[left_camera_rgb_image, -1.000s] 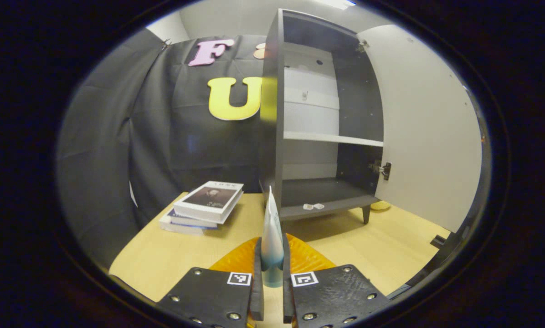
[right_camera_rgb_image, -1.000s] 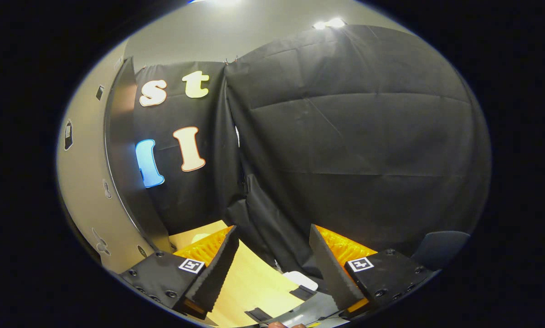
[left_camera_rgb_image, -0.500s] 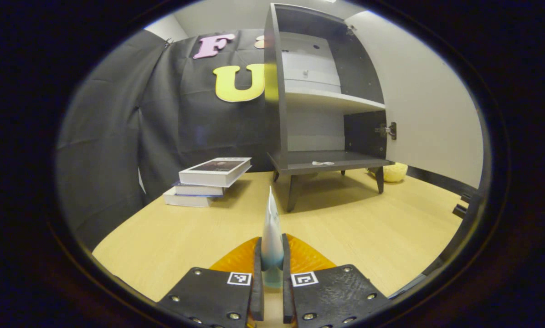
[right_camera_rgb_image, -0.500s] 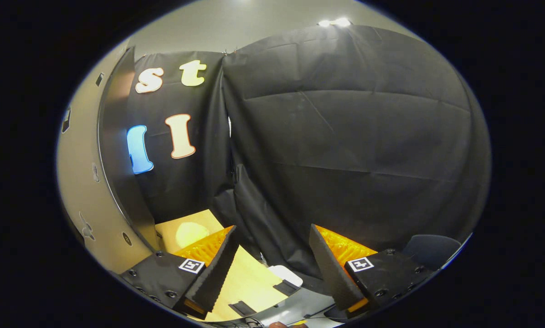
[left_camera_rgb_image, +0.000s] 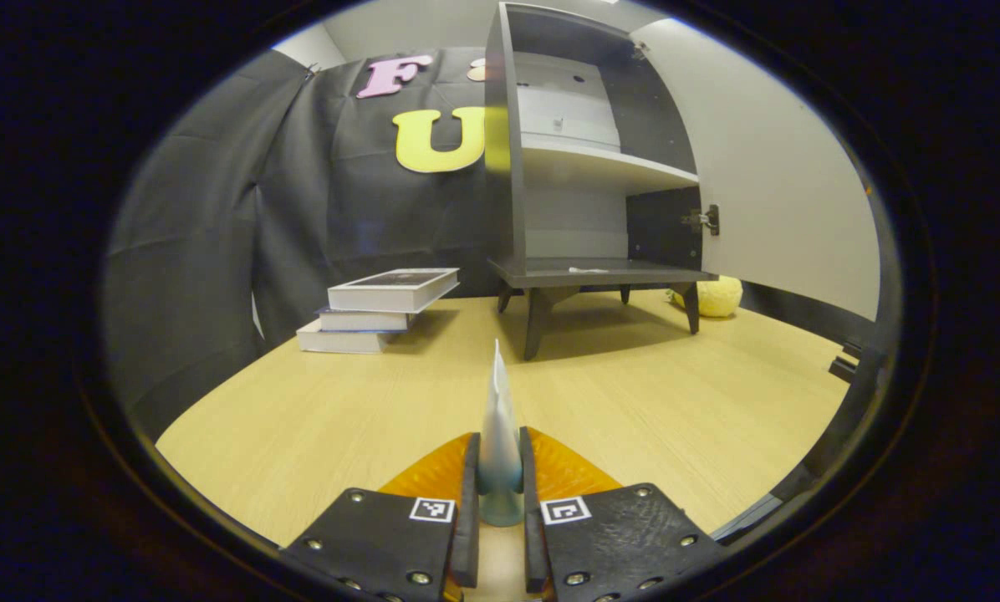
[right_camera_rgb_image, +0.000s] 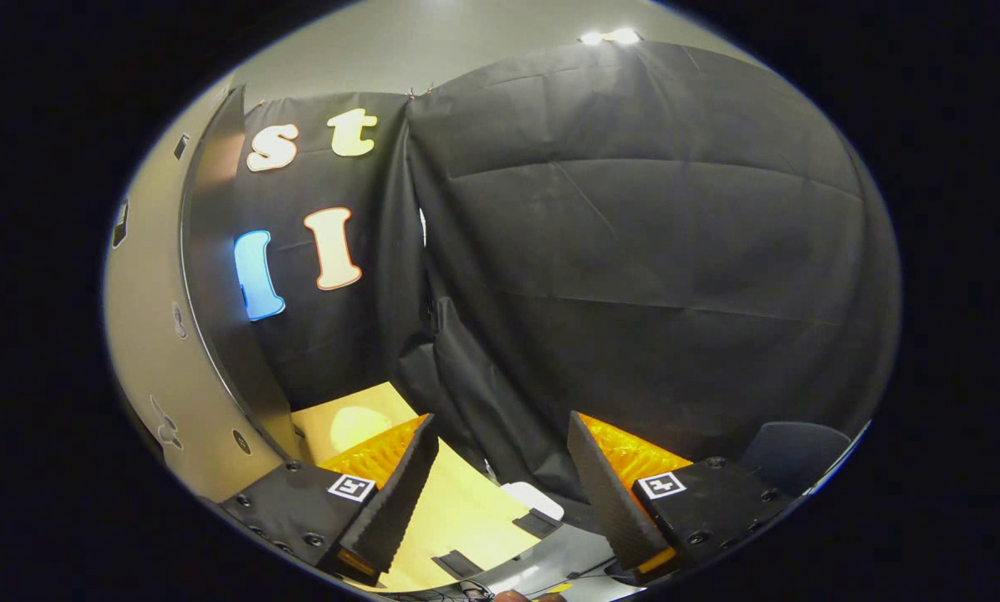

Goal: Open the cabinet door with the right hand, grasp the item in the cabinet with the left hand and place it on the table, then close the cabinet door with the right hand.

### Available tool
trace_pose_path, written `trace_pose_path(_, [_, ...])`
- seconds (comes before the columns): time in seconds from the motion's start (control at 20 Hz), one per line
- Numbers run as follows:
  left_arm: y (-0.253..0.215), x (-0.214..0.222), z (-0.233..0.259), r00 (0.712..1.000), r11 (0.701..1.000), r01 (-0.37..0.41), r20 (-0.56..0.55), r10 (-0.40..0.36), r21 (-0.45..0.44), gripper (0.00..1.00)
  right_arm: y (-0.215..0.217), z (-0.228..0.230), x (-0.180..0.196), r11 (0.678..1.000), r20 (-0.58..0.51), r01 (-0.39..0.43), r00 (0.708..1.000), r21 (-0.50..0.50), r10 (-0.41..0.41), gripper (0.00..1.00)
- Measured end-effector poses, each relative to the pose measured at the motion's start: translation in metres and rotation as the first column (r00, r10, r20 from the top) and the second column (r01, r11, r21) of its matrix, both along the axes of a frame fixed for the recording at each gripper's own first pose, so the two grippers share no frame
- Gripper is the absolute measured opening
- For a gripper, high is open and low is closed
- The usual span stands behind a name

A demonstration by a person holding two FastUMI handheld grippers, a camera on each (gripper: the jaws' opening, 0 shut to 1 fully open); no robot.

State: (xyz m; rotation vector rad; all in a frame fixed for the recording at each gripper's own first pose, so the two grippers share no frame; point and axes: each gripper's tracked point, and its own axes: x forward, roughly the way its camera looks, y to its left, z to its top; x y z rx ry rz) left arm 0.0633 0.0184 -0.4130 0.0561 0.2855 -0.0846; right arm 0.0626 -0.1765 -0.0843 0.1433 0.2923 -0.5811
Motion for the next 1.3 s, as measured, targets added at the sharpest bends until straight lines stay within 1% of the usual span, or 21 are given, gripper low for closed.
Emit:
trace_pose_path(0.1, [0.003, -0.001, 0.002, 1.000, 1.000, 0.003, 0.000, -0.003, 0.010, 0.32, 0.001, -0.002, -0.003, 1.000, 0.004, 0.010, 1.000, 0.009, -0.010, 0.98])
trace_pose_path(0.35, [0.007, -0.001, 0.029, 1.000, 1.000, 0.010, 0.022, -0.010, 0.001, 0.95, -0.002, -0.015, -0.014, 0.999, 0.004, 0.042, 0.999, 0.033, -0.042, 0.98])
trace_pose_path(0.5, [0.002, -0.003, 0.069, 0.997, 0.999, 0.048, 0.059, -0.046, -0.026, 0.94, -0.003, -0.038, -0.027, 0.998, -0.046, 0.066, 0.997, -0.001, -0.066, 0.98])
trace_pose_path(0.6, [0.000, -0.008, 0.102, 0.994, 0.997, 0.066, 0.094, -0.061, -0.047, 0.94, -0.002, -0.052, -0.037, 0.997, -0.070, 0.073, 0.995, 0.023, -0.071, 0.98])
trace_pose_path(0.65, [0.001, -0.011, 0.121, 0.992, 0.997, 0.062, 0.110, -0.057, -0.047, 0.94, 0.000, -0.059, -0.042, 0.997, -0.077, 0.070, 0.995, 0.038, -0.067, 0.98])
trace_pose_path(0.8, [0.001, -0.027, 0.180, 0.988, 0.999, 0.042, 0.152, -0.037, -0.034, 0.95, 0.001, -0.065, -0.040, 0.999, -0.081, 0.045, 0.996, 0.026, -0.043, 0.98])
trace_pose_path(0.9, [-0.001, -0.036, 0.219, 0.985, 0.999, 0.014, 0.172, -0.006, -0.045, 0.94, 0.001, -0.056, -0.029, 0.998, -0.033, 0.018, 0.999, 0.059, -0.017, 0.98])
trace_pose_path(0.95, [-0.001, -0.039, 0.237, 0.984, 0.999, -0.009, 0.177, 0.018, -0.052, 0.95, 0.001, -0.051, -0.019, 0.997, -0.003, 0.006, 1.000, 0.073, -0.006, 0.98])
trace_pose_path(1.0, [-0.004, -0.047, 0.263, 0.983, 0.998, -0.041, 0.179, 0.050, -0.053, 0.94, -0.002, -0.044, -0.009, 0.997, 0.022, -0.005, 1.000, 0.080, 0.004, 0.98])
trace_pose_path(1.05, [-0.003, -0.049, 0.277, 0.981, 0.996, -0.072, 0.174, 0.081, -0.057, 0.94, -0.004, -0.037, -0.001, 0.996, 0.047, -0.024, 0.999, 0.087, 0.020, 0.98])
trace_pose_path(1.2, [-0.018, -0.049, 0.308, 0.980, 0.985, -0.123, 0.140, 0.139, -0.120, 0.95, -0.003, -0.010, 0.016, 0.991, 0.130, -0.101, 0.988, 0.092, 0.089, 0.98])
trace_pose_path(1.3, [-0.027, -0.047, 0.341, 0.973, 0.979, -0.143, 0.161, 0.166, -0.145, 0.94, -0.002, 0.004, 0.023, 0.986, 0.170, -0.145, 0.977, 0.087, 0.129, 0.98])
